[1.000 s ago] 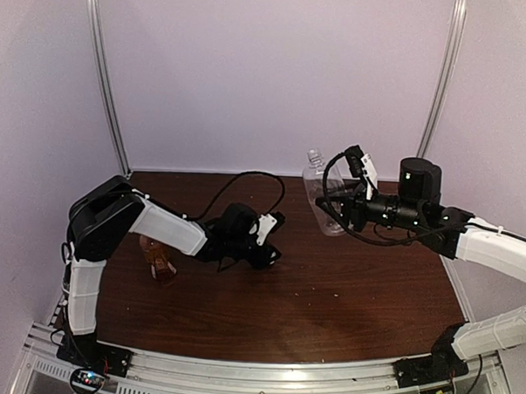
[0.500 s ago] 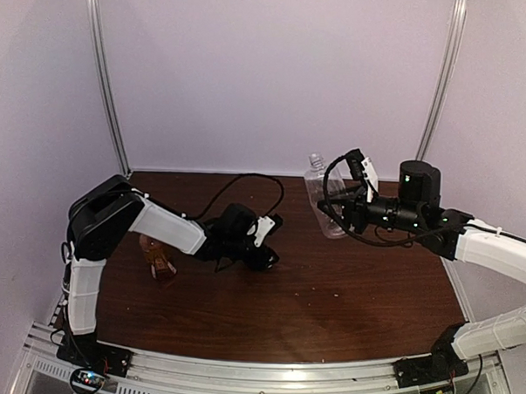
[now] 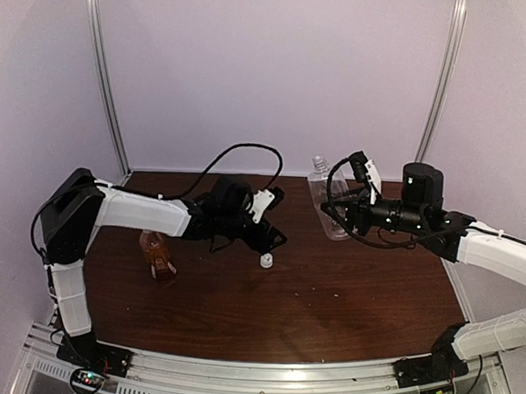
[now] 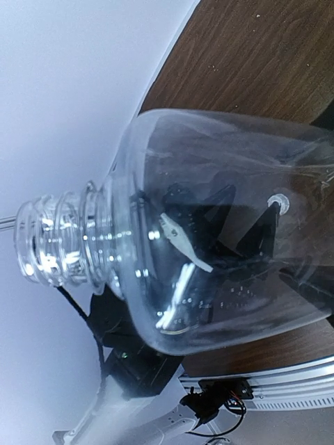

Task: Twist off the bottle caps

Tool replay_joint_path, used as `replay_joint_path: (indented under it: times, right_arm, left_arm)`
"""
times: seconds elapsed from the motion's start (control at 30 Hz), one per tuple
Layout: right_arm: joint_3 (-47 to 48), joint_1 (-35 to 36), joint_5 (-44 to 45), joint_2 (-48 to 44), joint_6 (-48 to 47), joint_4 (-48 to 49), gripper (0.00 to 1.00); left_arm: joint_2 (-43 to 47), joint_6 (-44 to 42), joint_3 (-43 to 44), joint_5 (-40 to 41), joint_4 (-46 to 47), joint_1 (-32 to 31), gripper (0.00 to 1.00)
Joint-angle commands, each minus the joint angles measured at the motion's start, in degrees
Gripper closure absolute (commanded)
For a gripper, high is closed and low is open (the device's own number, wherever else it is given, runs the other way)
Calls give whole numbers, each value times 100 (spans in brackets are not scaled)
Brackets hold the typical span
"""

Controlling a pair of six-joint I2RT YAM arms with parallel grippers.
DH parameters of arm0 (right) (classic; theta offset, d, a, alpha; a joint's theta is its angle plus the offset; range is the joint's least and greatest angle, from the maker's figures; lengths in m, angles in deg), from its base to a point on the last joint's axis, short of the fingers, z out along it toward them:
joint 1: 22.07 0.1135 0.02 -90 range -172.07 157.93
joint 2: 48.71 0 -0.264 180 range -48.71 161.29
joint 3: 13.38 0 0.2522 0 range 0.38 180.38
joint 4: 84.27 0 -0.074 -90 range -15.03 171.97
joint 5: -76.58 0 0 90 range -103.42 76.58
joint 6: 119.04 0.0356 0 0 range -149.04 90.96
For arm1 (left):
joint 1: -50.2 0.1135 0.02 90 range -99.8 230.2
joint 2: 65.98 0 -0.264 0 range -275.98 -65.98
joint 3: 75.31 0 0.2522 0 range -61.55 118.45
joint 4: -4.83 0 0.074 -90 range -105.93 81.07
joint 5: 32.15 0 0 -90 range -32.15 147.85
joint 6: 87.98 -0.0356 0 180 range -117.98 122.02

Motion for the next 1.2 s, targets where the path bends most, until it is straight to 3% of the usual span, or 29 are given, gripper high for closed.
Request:
replay_joint_path:
  times: [0.0,0.3,0.5,0.77,1.17]
  right_arm:
    - [-72,-34,-300,-158,-133,89,54]
    - [-173,-42,-710,-159,-223,195,53]
    - [-165,-42,-1261,-25,-313,248,53]
    - [-109,-30,-1942,156,-248,348,53]
    - [-64,0,-2020,288,-192,428,53]
  left_arm:
    - [704,-41,406,-304,-534,35,22]
    - [1807,-4,813,-979,-1339,37,6]
    - [2087,69,1242,-1871,-1566,35,5]
    - [1888,456,1674,-2664,-1192,35,8]
    - [1232,901,2301,-3289,-1021,-56,25]
